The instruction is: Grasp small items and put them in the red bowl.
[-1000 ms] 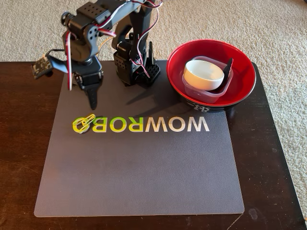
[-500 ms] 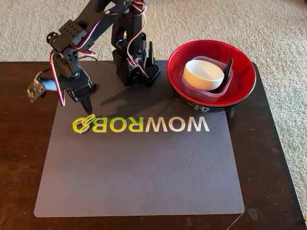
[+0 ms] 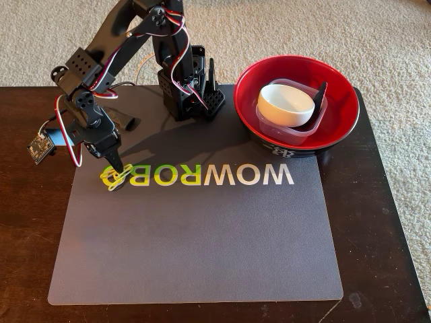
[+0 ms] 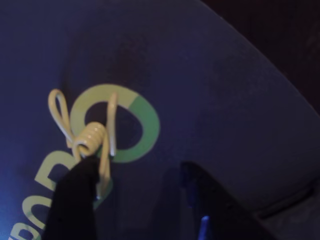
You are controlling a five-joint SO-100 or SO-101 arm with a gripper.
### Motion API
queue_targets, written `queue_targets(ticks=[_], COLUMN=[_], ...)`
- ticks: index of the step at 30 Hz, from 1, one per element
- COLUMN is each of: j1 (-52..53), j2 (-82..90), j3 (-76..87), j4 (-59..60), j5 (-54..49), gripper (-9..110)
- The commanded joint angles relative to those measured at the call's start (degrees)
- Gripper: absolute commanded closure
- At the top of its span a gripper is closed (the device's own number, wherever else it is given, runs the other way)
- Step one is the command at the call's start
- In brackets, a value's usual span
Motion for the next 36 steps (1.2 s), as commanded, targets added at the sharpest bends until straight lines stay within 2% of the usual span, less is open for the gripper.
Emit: queue_targets(ticks=[1, 7, 13, 25, 30, 36], j1=[-1.85, -1.67, -2.2, -7.56, -18.9, -42.01], j2=[-0.44, -0.97, 0.18, 14.94, 21.45, 32.61], j3=[-1.76, -2.29, -2.81, -4.13, -7.29, -7.29], j4=[-0.53, -0.53, -0.18, 5.62, 8.88, 9.84], j5=[-0.97, -2.81, -5.01, -10.2, -16.08, -21.88], gripper=[82, 101, 101, 101, 101, 101])
